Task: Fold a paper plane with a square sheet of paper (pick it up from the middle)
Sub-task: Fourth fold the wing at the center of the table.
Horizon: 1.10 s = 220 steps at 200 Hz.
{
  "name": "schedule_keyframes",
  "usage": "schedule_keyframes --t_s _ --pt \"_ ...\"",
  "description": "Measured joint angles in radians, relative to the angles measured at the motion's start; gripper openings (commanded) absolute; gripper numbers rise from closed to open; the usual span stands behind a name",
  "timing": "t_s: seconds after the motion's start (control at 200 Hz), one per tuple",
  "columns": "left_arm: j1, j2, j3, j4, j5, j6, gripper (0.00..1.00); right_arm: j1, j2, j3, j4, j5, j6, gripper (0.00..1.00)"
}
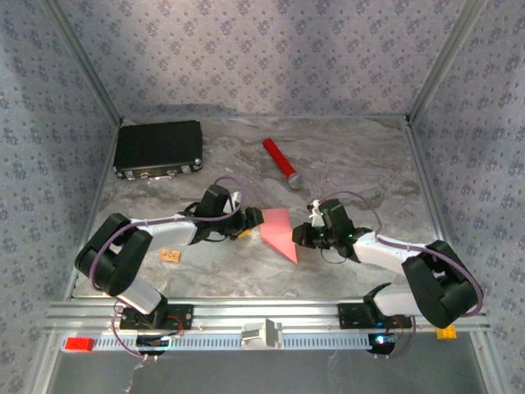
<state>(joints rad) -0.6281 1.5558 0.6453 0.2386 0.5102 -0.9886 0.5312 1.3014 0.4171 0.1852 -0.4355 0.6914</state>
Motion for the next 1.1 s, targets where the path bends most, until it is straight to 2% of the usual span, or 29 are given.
schedule_keyframes --t_s 0.34,0.615,0.72,0.825,0.964,1.099 --pt "0.000 0.053 0.037 0.033 0.030 -0.005 0.73 -0.015 -0.026 -0.033 0.004 0.000 0.001 0.09" --pt "0.000 0.153 0.100 0.092 0.069 -0.030 0.61 -0.022 -0.045 -0.042 0.006 0.000 0.004 0.10" --pt "0.000 0.195 0.125 0.121 0.085 -0.043 0.51 -0.023 -0.045 -0.045 0.006 0.000 0.004 0.10" --pt "-0.002 0.232 0.142 0.149 0.102 -0.068 0.33 -0.023 -0.045 -0.046 0.006 0.000 0.004 0.12" --pt "-0.003 0.251 0.145 0.183 0.105 -0.103 0.12 -0.023 -0.052 -0.045 -0.013 0.010 0.006 0.23" --pt "-0.005 0.248 0.124 0.232 0.080 -0.137 0.05 -0.003 -0.102 -0.031 -0.099 0.073 -0.010 0.42"
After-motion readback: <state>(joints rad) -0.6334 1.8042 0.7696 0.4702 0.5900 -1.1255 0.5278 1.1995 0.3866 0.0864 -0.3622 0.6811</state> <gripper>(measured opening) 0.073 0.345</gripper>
